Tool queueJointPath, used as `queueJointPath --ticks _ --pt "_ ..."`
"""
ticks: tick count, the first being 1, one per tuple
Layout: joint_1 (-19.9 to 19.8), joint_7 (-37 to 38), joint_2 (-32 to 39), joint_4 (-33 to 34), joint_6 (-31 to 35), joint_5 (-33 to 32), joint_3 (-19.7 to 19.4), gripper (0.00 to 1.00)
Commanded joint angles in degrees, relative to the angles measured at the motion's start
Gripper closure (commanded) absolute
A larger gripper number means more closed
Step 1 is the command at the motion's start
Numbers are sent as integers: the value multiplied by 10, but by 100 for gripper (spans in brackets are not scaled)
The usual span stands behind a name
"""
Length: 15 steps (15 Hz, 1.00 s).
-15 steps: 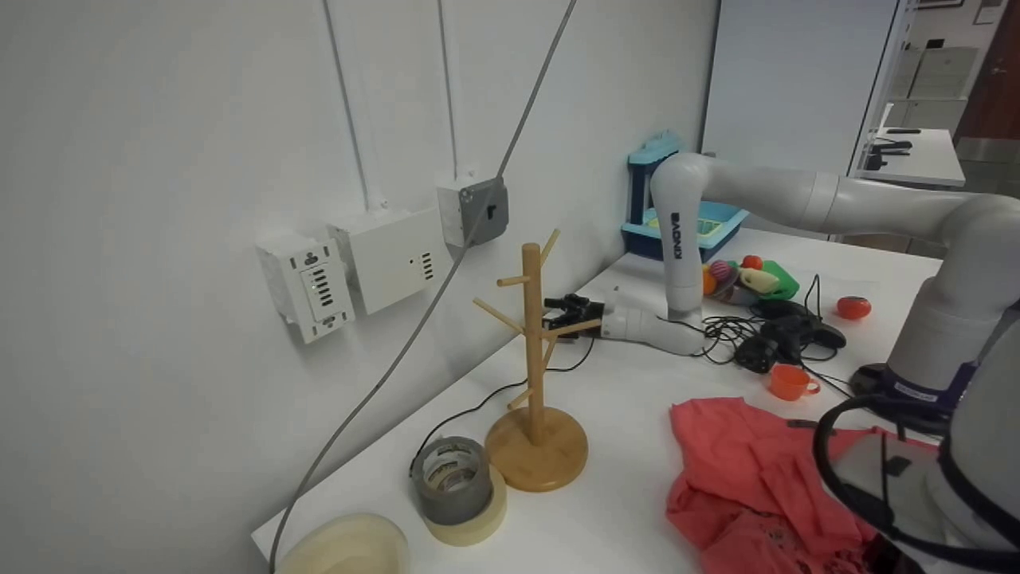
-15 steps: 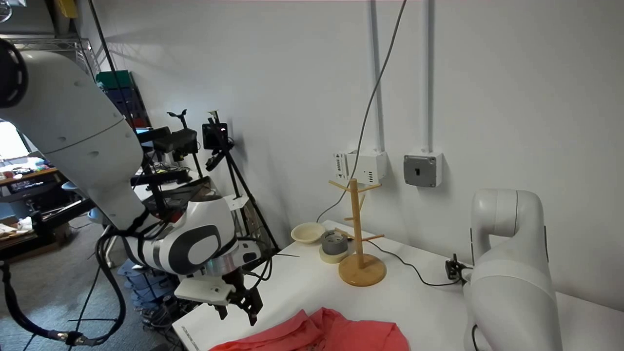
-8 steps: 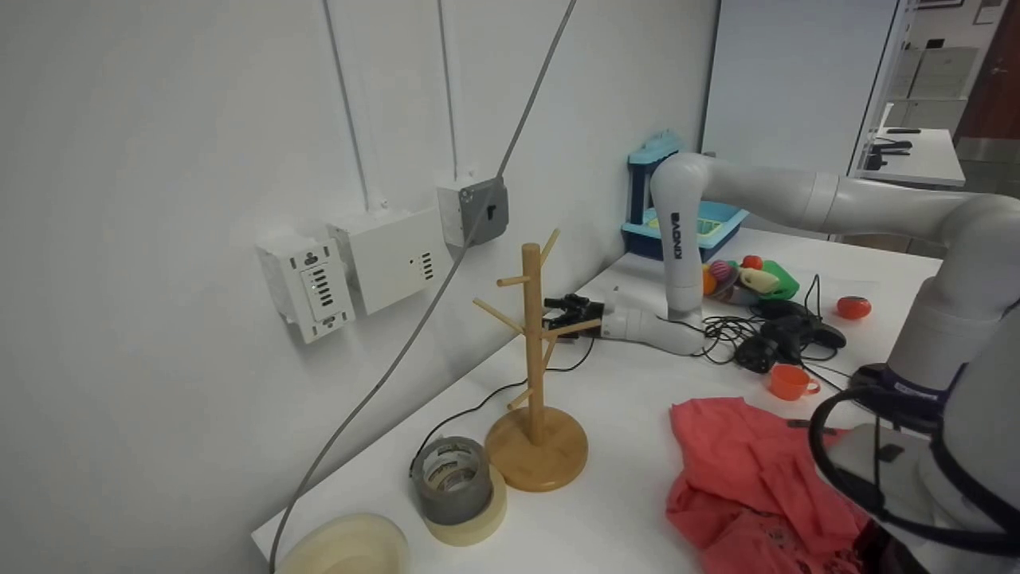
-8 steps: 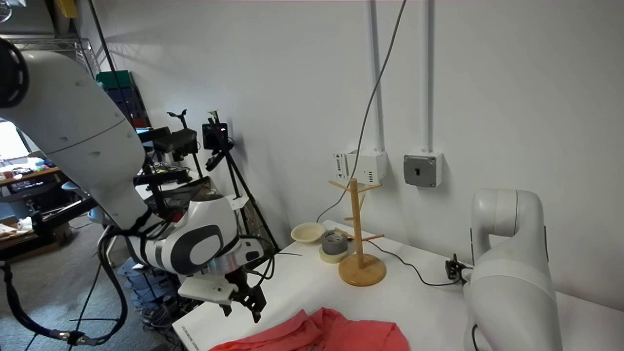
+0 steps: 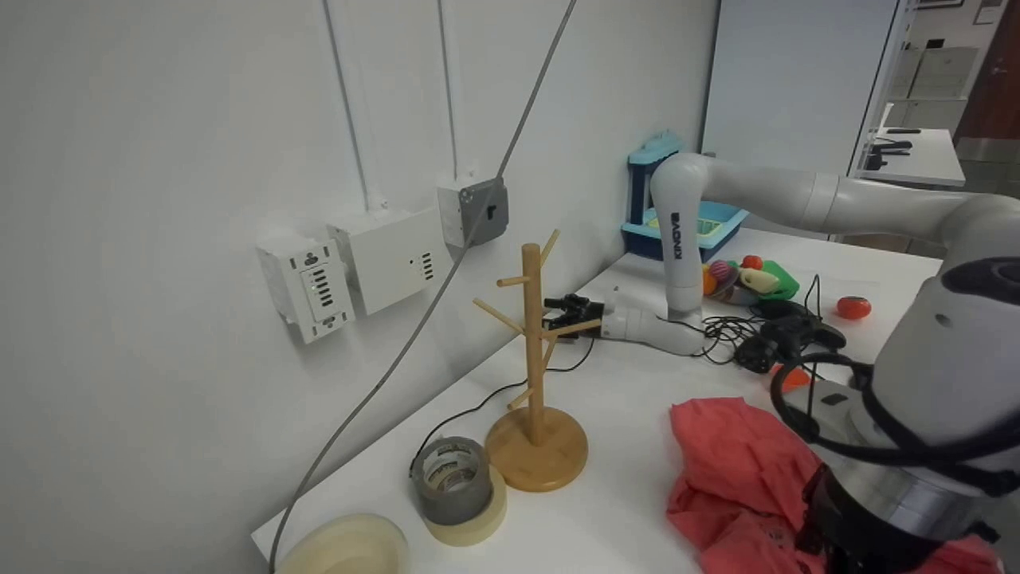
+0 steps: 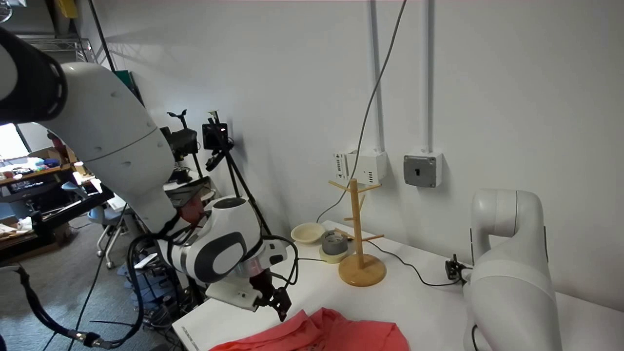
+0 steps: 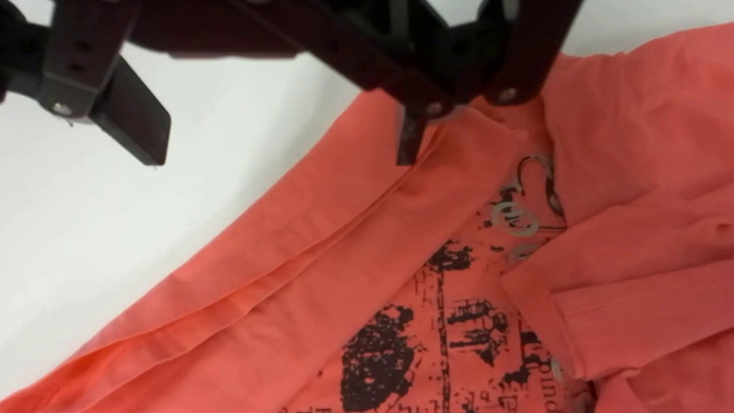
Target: Unfold the T-shirt on the table.
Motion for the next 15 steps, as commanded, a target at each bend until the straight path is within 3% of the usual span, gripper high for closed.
queueJointPath --ticks 1,3,9,15 --pt "-16 8 61 33 28 12 4 2" --pt "-25 10 86 48 43 19 9 3" --pt "-110 1 151 106 78 74 75 4" --pt "-119 11 170 134 76 71 64 4"
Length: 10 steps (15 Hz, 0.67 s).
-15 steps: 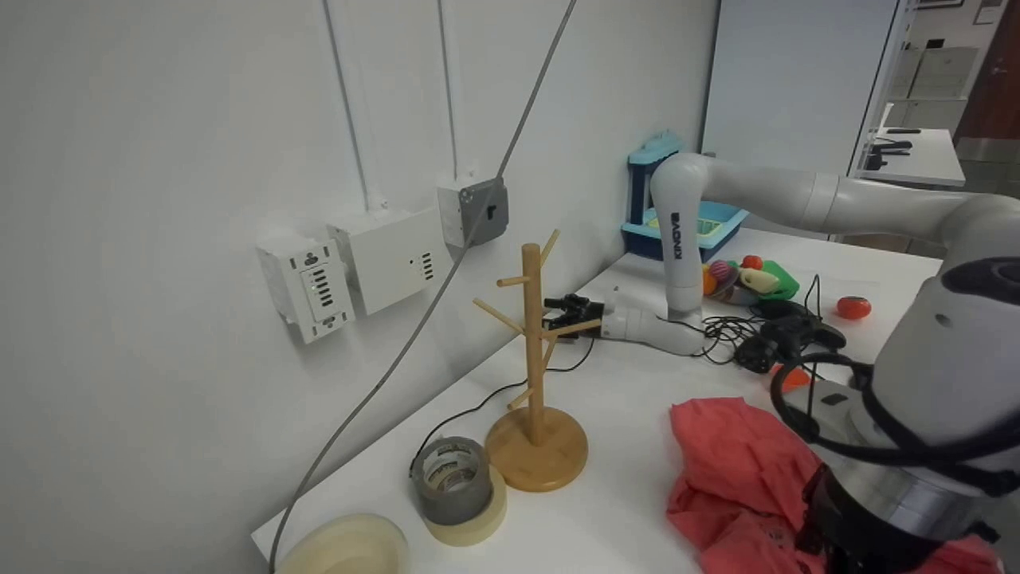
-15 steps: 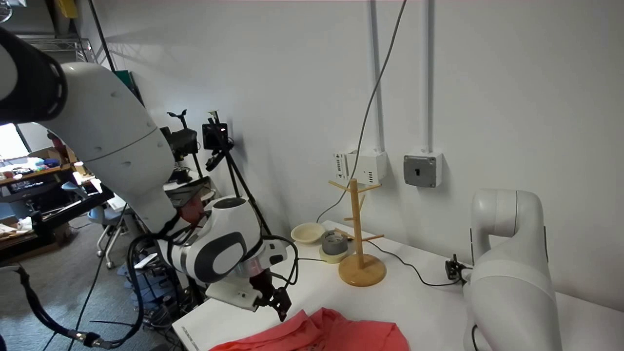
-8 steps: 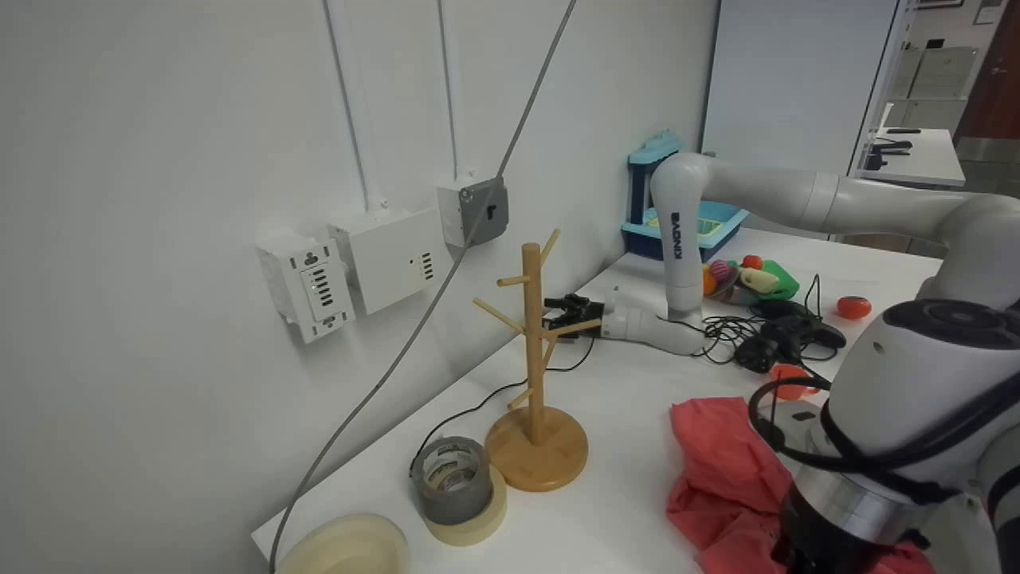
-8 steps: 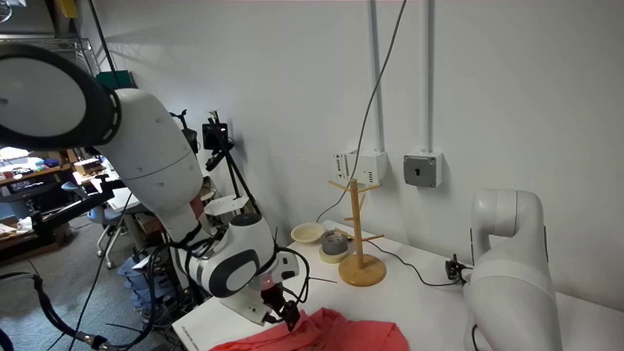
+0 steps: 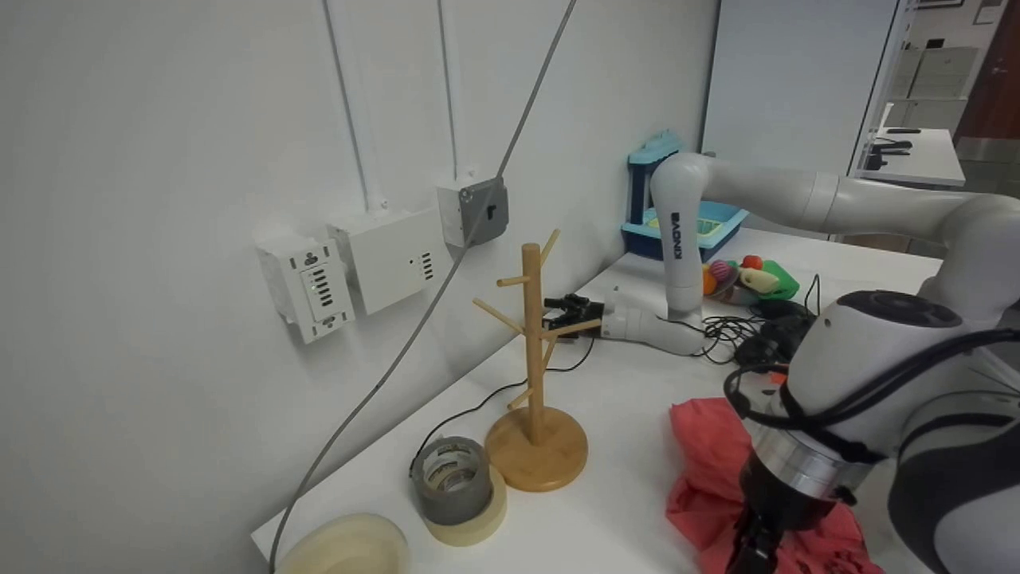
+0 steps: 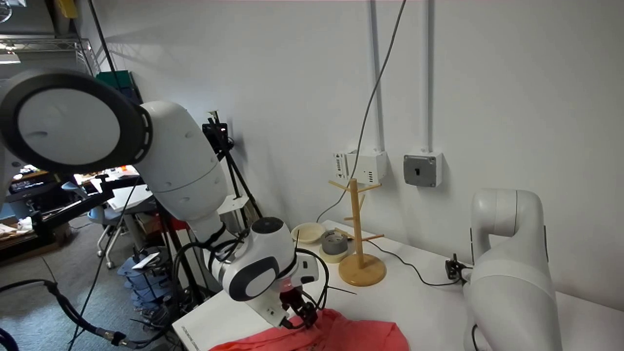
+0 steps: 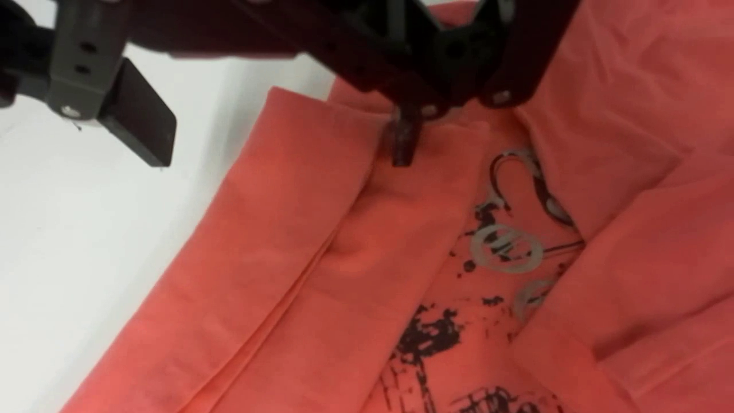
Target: Unfold the T-shirt on the table.
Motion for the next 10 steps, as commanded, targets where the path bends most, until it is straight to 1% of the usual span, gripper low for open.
queueJointPath --ticks 1,4,5,7,8,10 --pt "-4 6 15 16 7 3 -1 4" --pt "2 7 13 16 4 1 -6 5" --pt "4 9 13 18 3 2 -9 10" --pt "8 14 15 21 2 3 -12 34" --pt "12 17 15 22 -1 3 -15 35" --pt "25 25 13 24 -1 1 -27 51"
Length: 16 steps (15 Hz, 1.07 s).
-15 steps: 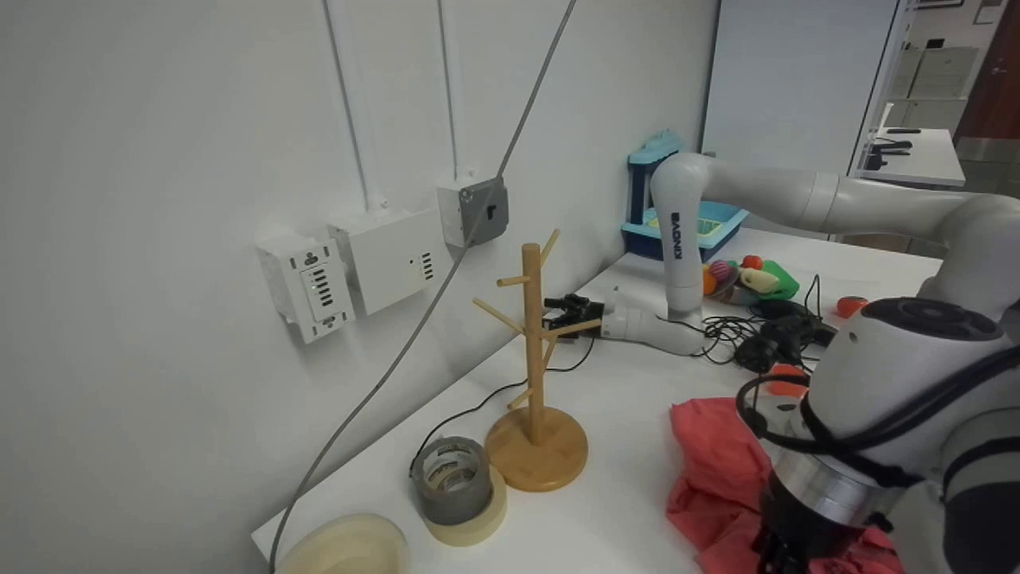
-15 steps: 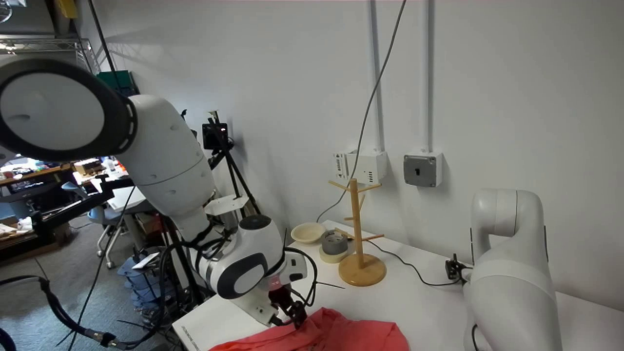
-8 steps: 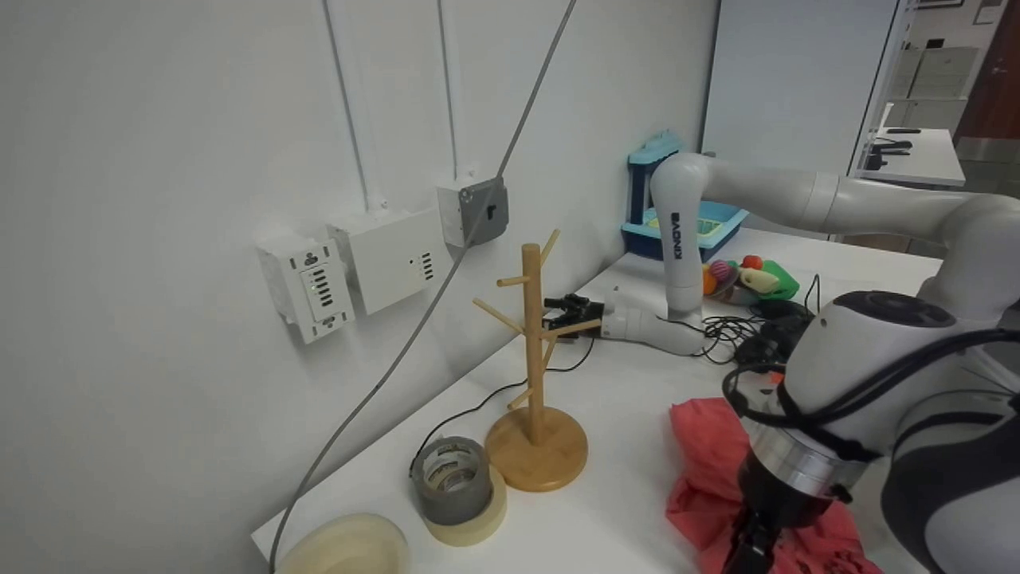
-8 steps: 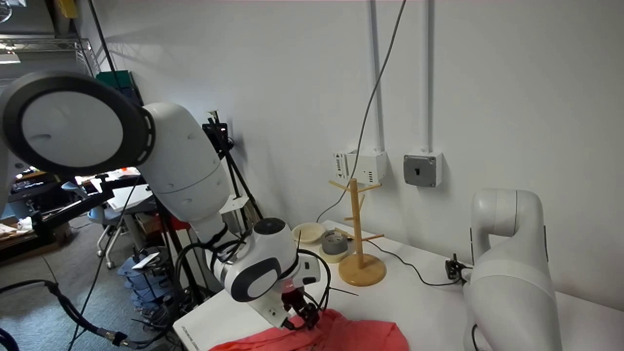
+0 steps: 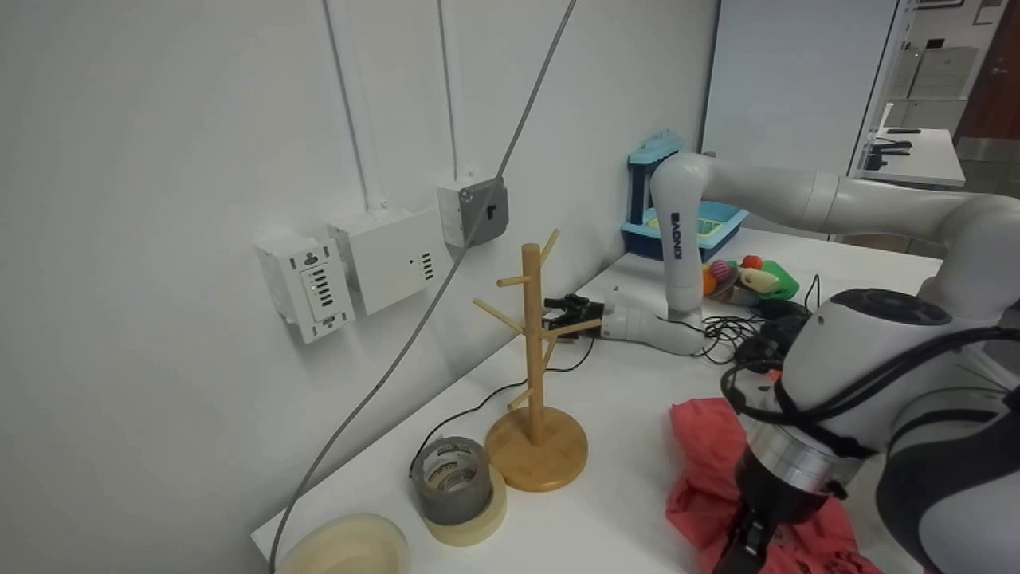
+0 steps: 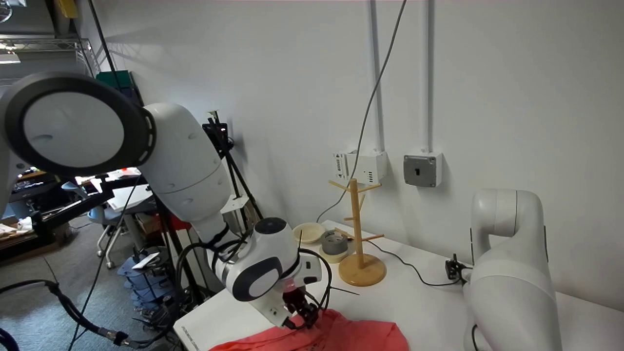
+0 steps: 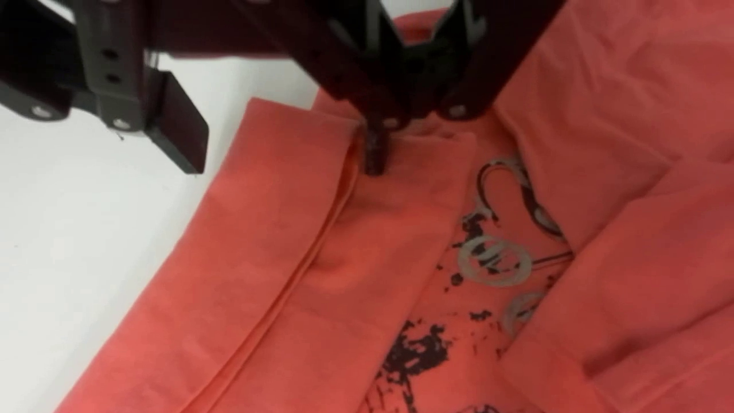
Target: Unfold the T-shirt on the table.
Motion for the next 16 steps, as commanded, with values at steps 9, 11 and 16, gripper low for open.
queueJointPath --ticks 9,11,16 --pt "91 61 -4 21 -15 1 -69 100" --pt "102 66 -5 30 -14 2 -63 99" --pt "148 91 7 74 -5 6 -38 99"
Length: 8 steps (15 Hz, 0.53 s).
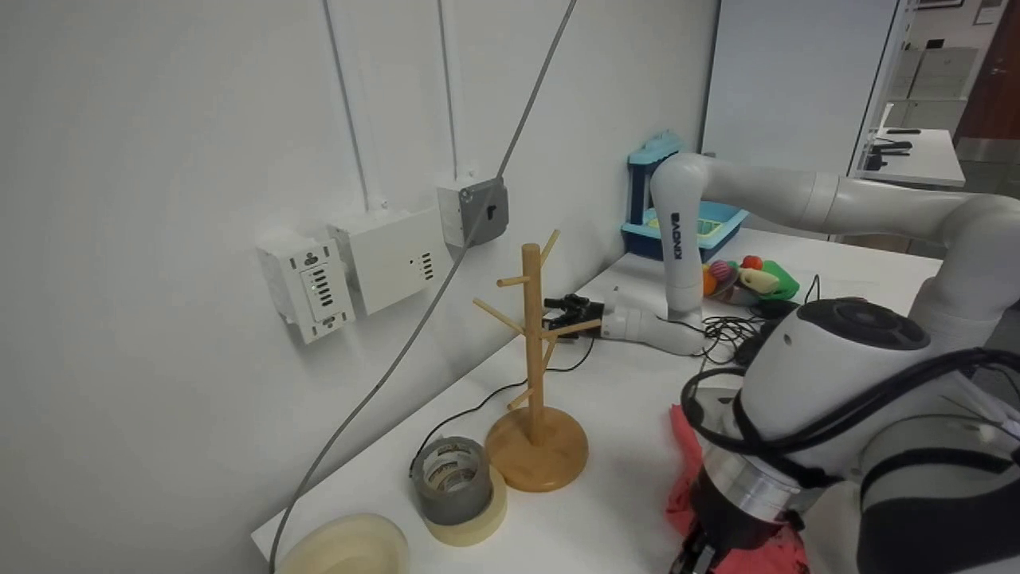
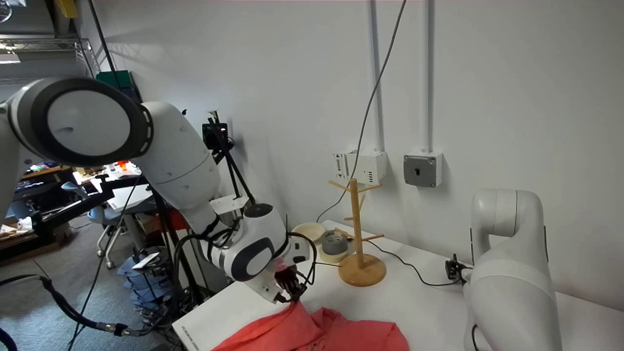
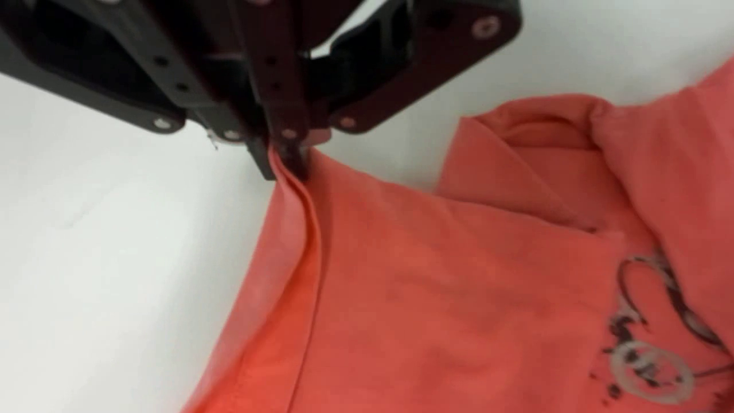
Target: Unfold the T-shirt on the table.
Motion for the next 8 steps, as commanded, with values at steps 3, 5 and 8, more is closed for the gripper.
queueJointPath --ticks 3,5,8 --pt "51 33 17 64 -7 7 23 99" --pt "63 37 28 85 -10 8 33 99" --pt "69 40 53 122 -20 11 48 99"
